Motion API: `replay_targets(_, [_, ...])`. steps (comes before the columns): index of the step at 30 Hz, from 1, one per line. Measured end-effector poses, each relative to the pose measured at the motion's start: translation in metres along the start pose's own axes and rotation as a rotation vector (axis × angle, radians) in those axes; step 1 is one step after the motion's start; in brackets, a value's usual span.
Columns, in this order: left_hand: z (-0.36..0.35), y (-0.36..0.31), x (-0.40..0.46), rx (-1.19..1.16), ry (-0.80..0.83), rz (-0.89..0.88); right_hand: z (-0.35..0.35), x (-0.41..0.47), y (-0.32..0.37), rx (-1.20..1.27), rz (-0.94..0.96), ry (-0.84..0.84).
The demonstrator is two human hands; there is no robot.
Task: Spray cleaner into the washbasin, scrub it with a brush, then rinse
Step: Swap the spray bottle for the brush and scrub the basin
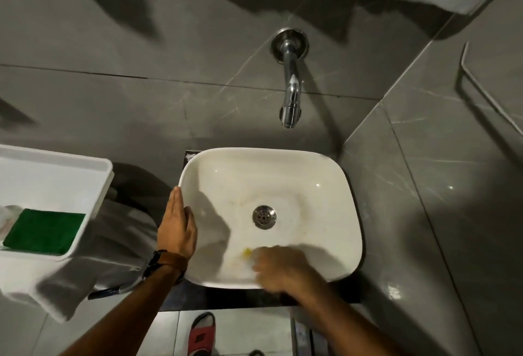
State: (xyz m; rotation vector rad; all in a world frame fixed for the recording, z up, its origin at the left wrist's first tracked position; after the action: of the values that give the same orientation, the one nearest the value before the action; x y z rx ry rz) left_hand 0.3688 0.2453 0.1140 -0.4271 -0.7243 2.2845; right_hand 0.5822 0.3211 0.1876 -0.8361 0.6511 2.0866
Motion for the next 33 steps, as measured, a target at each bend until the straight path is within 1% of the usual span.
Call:
replay_targets(2, [-0.001, 0.001, 0.0, -0.011, -0.001, 0.01, 0.018, -0.022, -0.062, -0.151, -0.22, -0.117])
replay_targets(3, [-0.001, 0.001, 0.0, -0.016, -0.003, 0.011, 0.029, -0.032, -0.087, -0.197, -0.311, -0.141])
replay_targets(5, [-0.001, 0.002, 0.001, -0.018, -0.011, -0.002, 0.04, -0.043, -0.112, -0.23, -0.39, -0.154])
replay_targets(7, [-0.002, 0.002, 0.002, -0.019, -0.014, 0.008, 0.03, -0.045, -0.097, -0.216, -0.331, -0.119])
replay_targets(11, [-0.001, -0.001, 0.002, -0.013, -0.017, 0.005, -0.004, -0.015, -0.02, 0.063, -0.117, -0.054])
replay_targets(13, [-0.001, -0.001, 0.002, -0.017, -0.022, -0.002, 0.004, 0.014, 0.015, 0.145, -0.035, -0.082])
replay_targets(14, [-0.001, -0.001, 0.002, -0.019, -0.025, -0.004, 0.008, 0.029, 0.026, 0.143, -0.004, -0.15])
replay_targets(16, [-0.002, 0.0, 0.002, -0.027, -0.037, -0.015, 0.025, 0.05, 0.027, 0.034, 0.018, -0.465])
replay_targets(17, [-0.003, 0.0, 0.002, -0.031, -0.041, -0.02, 0.034, 0.05, 0.014, 0.026, -0.016, -0.536])
replay_targets(18, [-0.002, 0.0, 0.002, -0.03, -0.041, -0.019, 0.039, 0.049, -0.009, 0.018, -0.103, -0.593])
replay_targets(19, [-0.003, 0.0, 0.003, -0.029, -0.037, -0.009, 0.042, 0.043, -0.034, 0.029, -0.201, -0.579])
replay_targets(20, [-0.002, 0.0, 0.003, -0.03, -0.032, 0.005, 0.042, 0.037, -0.056, 0.045, -0.283, -0.616])
replay_targets(21, [-0.002, 0.001, 0.003, -0.033, -0.028, 0.013, 0.035, 0.031, -0.076, 0.097, -0.362, -0.584])
replay_targets(22, [-0.002, 0.0, 0.003, -0.038, -0.025, 0.012, 0.021, 0.023, -0.093, 0.095, -0.427, -0.527])
replay_targets(24, [-0.002, 0.0, 0.002, -0.039, -0.019, 0.013, -0.009, 0.005, -0.089, 0.084, -0.447, -0.43])
replay_targets(25, [-0.002, 0.0, 0.003, -0.04, -0.015, 0.017, -0.02, -0.001, -0.073, 0.109, -0.41, -0.379])
replay_targets(26, [-0.001, -0.001, 0.003, -0.042, -0.007, 0.016, -0.029, -0.005, -0.052, 0.162, -0.359, -0.29])
replay_targets(28, [0.002, -0.004, 0.002, -0.03, 0.003, -0.011, -0.033, -0.001, -0.013, 0.333, -0.242, -0.146])
replay_targets(29, [0.004, -0.008, 0.002, -0.016, -0.003, -0.046, -0.028, 0.002, 0.0, 0.432, -0.186, -0.116])
replay_targets(31, [0.012, -0.022, 0.003, -0.025, -0.025, -0.147, -0.008, 0.009, 0.012, 0.658, -0.1, -0.134])
replay_targets(33, [0.022, -0.05, 0.008, -0.109, -0.049, -0.271, 0.009, 0.007, 0.011, 0.995, -0.084, -0.267])
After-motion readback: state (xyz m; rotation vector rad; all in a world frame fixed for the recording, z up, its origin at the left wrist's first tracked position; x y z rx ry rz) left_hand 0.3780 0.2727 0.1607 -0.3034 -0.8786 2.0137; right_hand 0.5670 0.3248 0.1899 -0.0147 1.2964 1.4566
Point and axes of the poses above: each hand's wrist, its own x-axis towards the middle knuckle, its own z-axis out of the back of the hand, y = z × x, the point moved 1 cm from there along x, towards the middle knuckle, and after that the axes turned 6 degrees about x, right-handed, at the moved point
